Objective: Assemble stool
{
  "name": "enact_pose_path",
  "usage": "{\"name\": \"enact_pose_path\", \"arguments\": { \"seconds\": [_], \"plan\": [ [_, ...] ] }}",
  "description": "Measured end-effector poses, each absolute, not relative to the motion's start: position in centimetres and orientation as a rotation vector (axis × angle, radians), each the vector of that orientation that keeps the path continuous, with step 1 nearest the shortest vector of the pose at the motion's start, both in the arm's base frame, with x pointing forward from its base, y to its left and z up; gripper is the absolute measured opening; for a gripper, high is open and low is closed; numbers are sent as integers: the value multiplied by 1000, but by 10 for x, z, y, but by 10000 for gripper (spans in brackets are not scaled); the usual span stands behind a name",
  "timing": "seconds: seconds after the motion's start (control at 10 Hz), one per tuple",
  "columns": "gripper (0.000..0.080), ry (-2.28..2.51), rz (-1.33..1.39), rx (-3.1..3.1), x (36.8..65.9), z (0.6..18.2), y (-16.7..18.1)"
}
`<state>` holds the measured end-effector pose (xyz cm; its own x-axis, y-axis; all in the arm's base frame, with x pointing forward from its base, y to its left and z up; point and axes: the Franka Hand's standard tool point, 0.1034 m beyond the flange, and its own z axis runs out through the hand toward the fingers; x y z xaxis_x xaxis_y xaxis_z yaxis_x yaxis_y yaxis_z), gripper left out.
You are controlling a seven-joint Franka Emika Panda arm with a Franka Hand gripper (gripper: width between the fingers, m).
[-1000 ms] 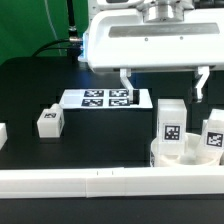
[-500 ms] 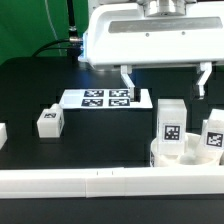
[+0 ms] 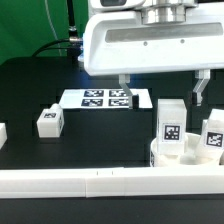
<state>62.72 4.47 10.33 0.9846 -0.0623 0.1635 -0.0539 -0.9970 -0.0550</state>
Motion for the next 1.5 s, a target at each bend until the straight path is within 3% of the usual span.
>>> {"name": "enact_pose_path", "arguments": {
  "seconds": [0.3,0.5,0.8,0.9,1.0,1.1,1.5],
  "plan": [
    [649,128,-65,-3071,635,101,52],
    [649,93,-120,-3093,645,90,48],
    [625,88,-147,-3096,645,89,49],
    [431,90,-147,-3096,645,89,49],
    [431,103,-147,-3095,645,89,49],
    [330,129,-146,-3093,645,89,49],
    [330,384,-139,-3061,645,89,49]
  ]
}}
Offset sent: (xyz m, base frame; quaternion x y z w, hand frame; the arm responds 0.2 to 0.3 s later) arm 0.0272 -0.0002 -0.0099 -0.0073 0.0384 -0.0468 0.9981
